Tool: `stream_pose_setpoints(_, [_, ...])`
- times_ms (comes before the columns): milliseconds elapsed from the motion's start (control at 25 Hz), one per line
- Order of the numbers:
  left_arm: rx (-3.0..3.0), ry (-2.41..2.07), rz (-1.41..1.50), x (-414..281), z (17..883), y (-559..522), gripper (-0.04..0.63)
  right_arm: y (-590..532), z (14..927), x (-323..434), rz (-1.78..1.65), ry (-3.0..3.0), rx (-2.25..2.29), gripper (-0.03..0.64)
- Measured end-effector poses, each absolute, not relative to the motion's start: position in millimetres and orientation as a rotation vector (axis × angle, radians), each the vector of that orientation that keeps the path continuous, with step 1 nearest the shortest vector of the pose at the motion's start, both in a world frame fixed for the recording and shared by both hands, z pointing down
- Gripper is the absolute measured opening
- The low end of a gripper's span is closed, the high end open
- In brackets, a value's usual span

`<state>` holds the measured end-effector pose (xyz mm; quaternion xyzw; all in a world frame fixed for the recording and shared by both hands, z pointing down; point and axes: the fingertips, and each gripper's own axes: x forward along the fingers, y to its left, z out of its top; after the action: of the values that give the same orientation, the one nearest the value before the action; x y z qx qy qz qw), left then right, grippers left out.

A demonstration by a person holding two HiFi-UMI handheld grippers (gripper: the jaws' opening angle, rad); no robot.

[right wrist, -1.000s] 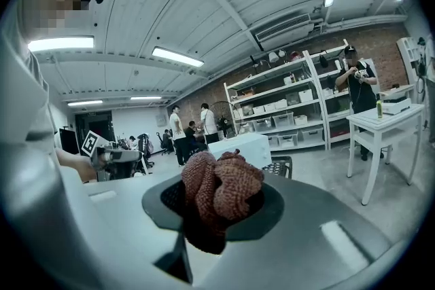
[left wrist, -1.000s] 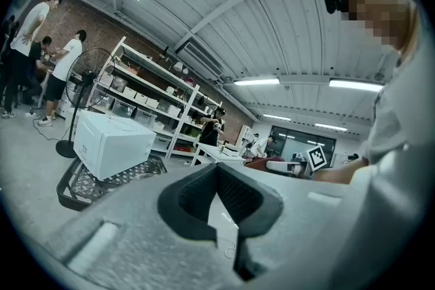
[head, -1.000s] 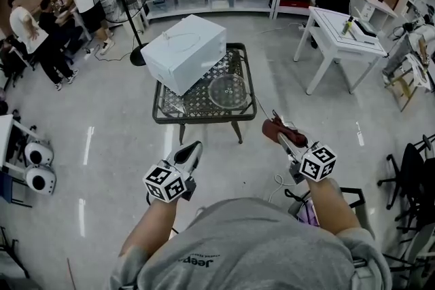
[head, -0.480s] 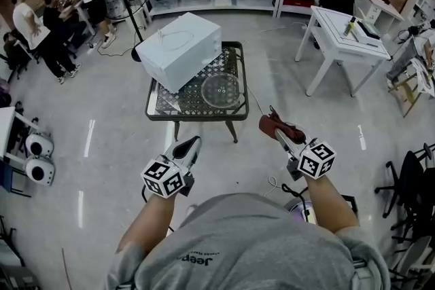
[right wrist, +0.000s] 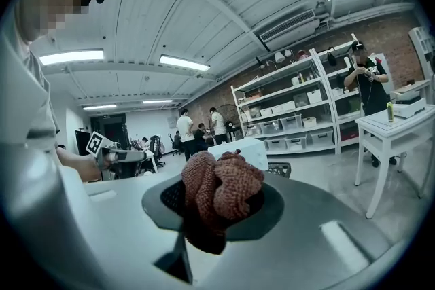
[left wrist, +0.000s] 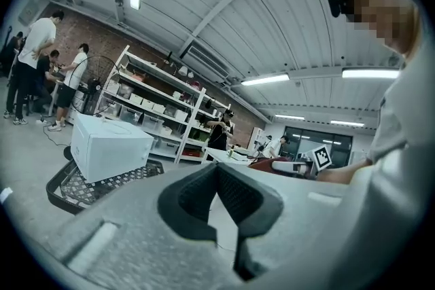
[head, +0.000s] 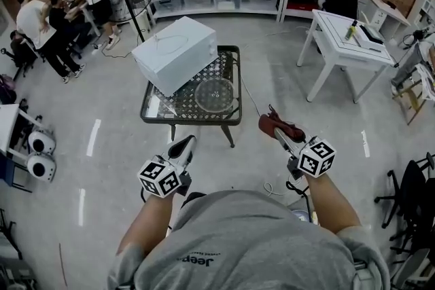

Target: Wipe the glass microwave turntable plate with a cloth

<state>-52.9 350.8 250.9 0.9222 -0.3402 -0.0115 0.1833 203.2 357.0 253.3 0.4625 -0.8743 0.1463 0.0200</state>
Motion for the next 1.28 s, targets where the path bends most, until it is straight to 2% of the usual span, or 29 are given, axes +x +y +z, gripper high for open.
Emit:
stream_pose_setpoints(320, [2.602, -0.9, -0.025, -57.8, 269.5, 276.0, -0.002, 295.9, 273.5, 198.5, 0.496, -2.672, 1.482, 0.106])
stream_pose_setpoints(920, [2.699, -0.54, 0.101, -86.8, 294.1, 10.4, -0.002, 64.0, 287.4, 124.4, 0.564, -2.518, 1.659, 0.106])
stream_pose_setpoints(1280, [2.681, -0.474, 0.17, -71.0, 321.3, -62.8, -0.002, -20.7, 307.7, 136.9, 0.631, -2.468, 1.666, 0.106])
